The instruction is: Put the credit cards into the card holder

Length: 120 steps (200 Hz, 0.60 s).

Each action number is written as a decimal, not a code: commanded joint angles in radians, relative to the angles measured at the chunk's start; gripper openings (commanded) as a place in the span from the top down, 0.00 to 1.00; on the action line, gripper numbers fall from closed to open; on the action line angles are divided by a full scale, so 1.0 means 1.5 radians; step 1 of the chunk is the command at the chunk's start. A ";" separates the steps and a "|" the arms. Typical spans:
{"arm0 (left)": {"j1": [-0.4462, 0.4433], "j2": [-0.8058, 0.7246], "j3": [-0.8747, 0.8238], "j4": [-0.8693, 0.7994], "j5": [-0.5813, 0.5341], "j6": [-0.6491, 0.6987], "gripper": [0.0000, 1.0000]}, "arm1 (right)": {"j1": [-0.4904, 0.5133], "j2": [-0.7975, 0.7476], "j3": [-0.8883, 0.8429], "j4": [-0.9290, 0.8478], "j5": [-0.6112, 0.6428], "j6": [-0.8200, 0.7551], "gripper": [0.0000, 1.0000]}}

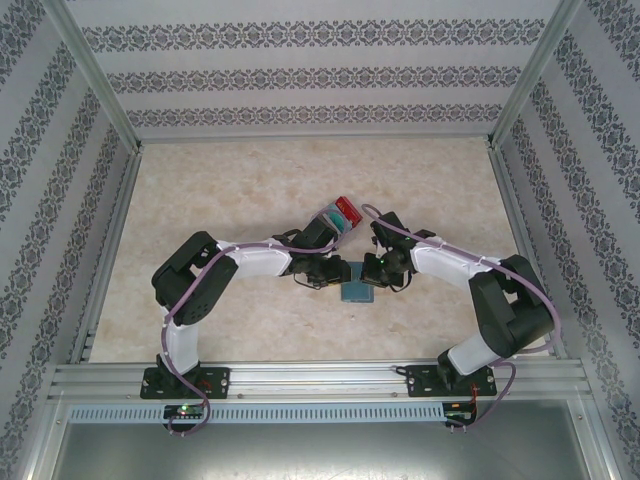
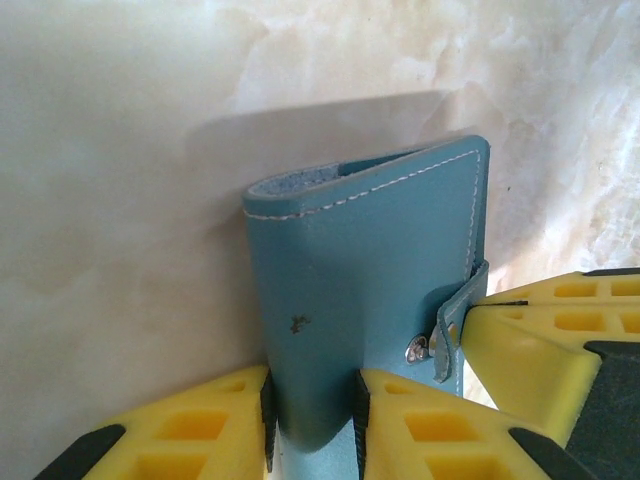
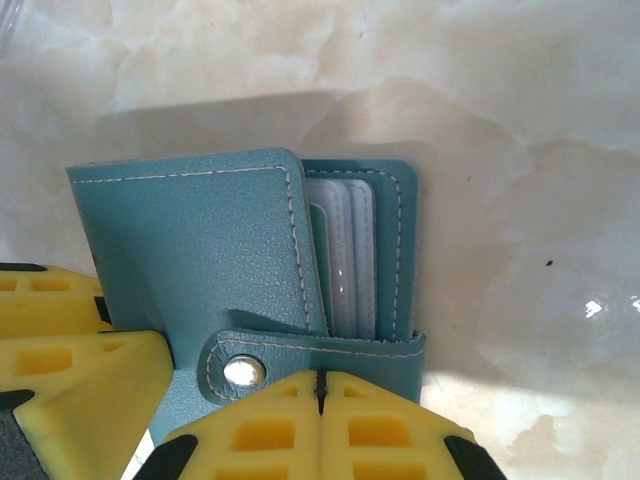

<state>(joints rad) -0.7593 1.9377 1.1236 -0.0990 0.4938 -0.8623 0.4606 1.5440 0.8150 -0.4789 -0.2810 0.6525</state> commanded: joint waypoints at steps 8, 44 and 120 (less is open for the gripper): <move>-0.010 0.019 0.018 -0.022 0.016 0.022 0.71 | 0.009 0.005 0.009 0.016 -0.016 0.005 0.99; -0.010 0.021 0.017 -0.021 0.010 0.017 0.71 | -0.001 -0.029 0.003 -0.010 0.005 -0.003 0.97; -0.010 0.023 0.021 -0.025 0.010 0.020 0.71 | -0.003 0.013 0.024 0.015 -0.010 -0.005 0.98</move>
<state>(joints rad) -0.7593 1.9484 1.1370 -0.1089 0.5014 -0.8585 0.4603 1.5314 0.8249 -0.4717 -0.2813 0.6518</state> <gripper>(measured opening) 0.286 0.037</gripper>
